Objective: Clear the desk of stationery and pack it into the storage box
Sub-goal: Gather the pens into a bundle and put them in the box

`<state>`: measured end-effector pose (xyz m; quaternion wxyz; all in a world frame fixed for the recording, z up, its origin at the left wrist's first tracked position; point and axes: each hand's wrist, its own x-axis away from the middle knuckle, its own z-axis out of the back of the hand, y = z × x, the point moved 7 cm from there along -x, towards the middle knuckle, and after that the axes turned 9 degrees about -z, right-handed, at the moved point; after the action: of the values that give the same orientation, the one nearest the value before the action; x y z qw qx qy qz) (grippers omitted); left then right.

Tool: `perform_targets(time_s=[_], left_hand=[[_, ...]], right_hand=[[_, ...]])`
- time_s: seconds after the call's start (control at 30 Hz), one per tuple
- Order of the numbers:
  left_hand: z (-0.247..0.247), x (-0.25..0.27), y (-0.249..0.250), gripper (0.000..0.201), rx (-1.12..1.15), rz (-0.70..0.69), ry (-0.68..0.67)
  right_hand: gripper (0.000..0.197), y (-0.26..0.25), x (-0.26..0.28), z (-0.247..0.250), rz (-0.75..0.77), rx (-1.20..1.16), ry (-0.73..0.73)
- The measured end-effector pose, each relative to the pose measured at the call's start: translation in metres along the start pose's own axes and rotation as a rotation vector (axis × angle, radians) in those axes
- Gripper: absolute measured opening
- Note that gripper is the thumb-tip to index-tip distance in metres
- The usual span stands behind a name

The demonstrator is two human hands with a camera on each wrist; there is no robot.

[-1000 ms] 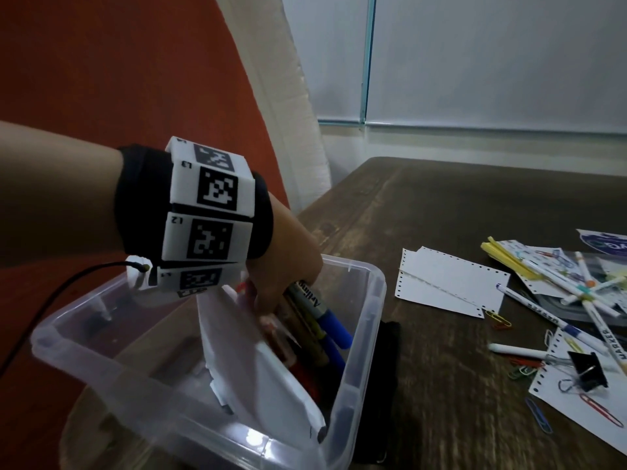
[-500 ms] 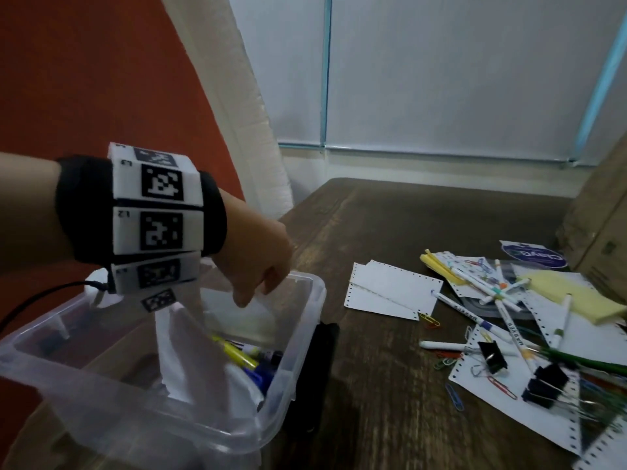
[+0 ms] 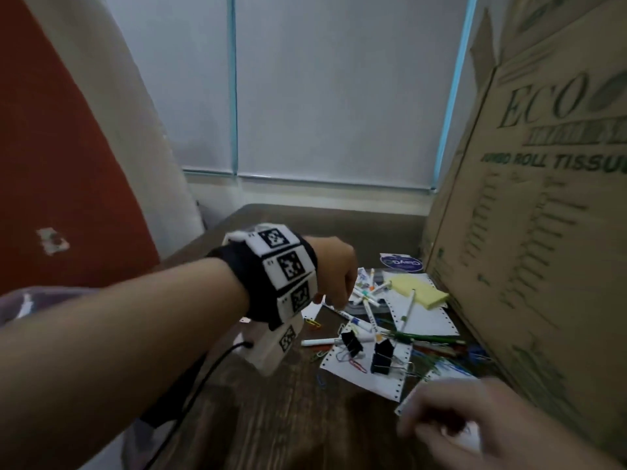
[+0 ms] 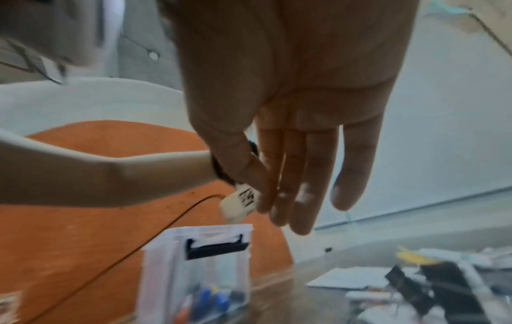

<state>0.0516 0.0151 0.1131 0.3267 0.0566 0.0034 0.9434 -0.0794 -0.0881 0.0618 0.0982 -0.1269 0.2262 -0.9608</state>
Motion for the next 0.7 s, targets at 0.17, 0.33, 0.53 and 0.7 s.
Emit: perform_targets(time_s=[0.17,0.33,0.53,0.7], left_hand=[[-0.061,-0.019,-0.020,0.015,0.025,0.129,-0.002],[-0.109,-0.028,-0.050,0.025,0.150,0.248,0.081],[-0.131,-0.047,-0.059,0.027,0.149,0.220,0.054],[-0.138,-0.064,-0.064,0.030,0.059,0.232,-0.026]], right_hand=[[0.026,0.030,-0.069,0.026,-0.115,0.173,0.275],[0.026,0.078,-0.143,0.034,-0.325,0.280,0.272],[0.036,0.107,-0.179,0.034,-0.467,0.463,0.183],[0.038,0.120,-0.201,0.031,-0.503,0.504,0.126]])
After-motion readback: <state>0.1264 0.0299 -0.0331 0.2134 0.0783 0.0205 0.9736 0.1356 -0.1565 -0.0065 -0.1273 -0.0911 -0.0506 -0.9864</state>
